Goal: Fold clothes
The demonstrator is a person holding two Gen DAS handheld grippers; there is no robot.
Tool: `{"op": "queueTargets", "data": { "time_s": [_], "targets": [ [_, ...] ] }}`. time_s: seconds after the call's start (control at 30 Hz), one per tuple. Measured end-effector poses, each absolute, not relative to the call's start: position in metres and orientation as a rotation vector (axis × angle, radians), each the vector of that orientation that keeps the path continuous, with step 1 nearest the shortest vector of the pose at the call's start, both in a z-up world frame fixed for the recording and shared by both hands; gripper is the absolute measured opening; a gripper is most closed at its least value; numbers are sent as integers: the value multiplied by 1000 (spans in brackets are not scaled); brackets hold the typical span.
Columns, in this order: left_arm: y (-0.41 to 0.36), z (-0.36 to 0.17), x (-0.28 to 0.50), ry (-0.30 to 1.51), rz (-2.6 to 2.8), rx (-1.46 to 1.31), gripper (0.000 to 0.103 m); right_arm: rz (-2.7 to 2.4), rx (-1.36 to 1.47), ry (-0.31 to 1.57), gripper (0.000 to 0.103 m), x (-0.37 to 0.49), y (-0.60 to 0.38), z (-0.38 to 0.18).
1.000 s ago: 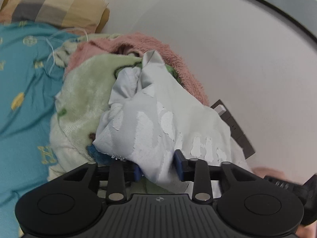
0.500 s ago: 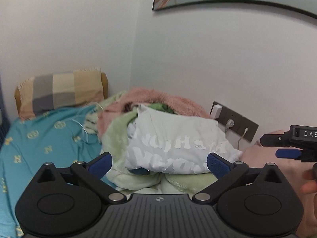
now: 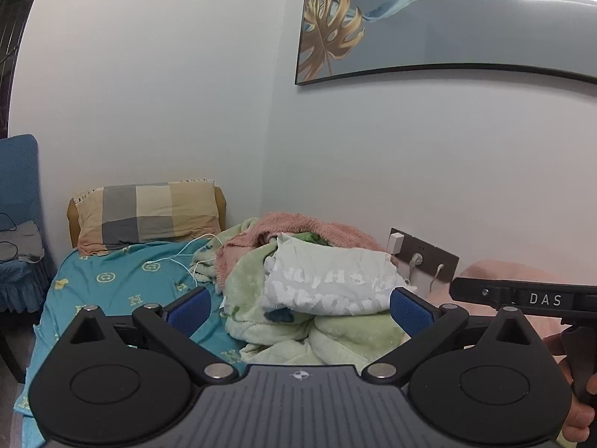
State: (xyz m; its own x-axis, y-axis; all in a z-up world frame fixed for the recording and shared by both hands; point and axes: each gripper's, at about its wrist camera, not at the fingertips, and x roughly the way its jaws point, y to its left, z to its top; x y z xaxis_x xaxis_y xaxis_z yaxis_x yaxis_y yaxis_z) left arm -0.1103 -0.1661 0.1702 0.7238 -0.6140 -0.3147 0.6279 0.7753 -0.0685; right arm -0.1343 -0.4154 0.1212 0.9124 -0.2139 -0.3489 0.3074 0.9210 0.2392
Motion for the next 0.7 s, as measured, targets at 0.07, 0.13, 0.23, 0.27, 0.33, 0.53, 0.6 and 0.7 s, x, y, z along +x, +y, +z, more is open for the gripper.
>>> {"op": "queueTargets", "data": {
  "time_s": [0.07, 0.13, 0.23, 0.27, 0.33, 0.53, 0.6, 0.7],
  "targets": [
    [-159, 164, -116, 329, -682, 32, 103, -268, 278, 312, 86, -139, -401, 117],
    [-152, 158, -118, 324, -673, 21, 103, -269, 267, 299, 86, -142, -389, 112],
    [-145, 152, -119, 306, -648, 36, 103, -287, 259, 277, 86, -144, -378, 104],
    [-144, 150, -119, 299, -640, 43, 103, -298, 245, 271, 86, -144, -375, 102],
    [-141, 146, -118, 295, -631, 50, 103, -319, 218, 263, 86, -143, -369, 98],
    [-139, 136, -117, 301, -663, 55, 103, -341, 183, 280, 86, -136, -356, 89],
    [-140, 135, -117, 304, -661, 60, 103, -344, 176, 288, 86, -134, -353, 87],
    [-139, 132, -116, 309, -651, 65, 103, -356, 169, 291, 86, -134, -349, 86]
  ]
}}
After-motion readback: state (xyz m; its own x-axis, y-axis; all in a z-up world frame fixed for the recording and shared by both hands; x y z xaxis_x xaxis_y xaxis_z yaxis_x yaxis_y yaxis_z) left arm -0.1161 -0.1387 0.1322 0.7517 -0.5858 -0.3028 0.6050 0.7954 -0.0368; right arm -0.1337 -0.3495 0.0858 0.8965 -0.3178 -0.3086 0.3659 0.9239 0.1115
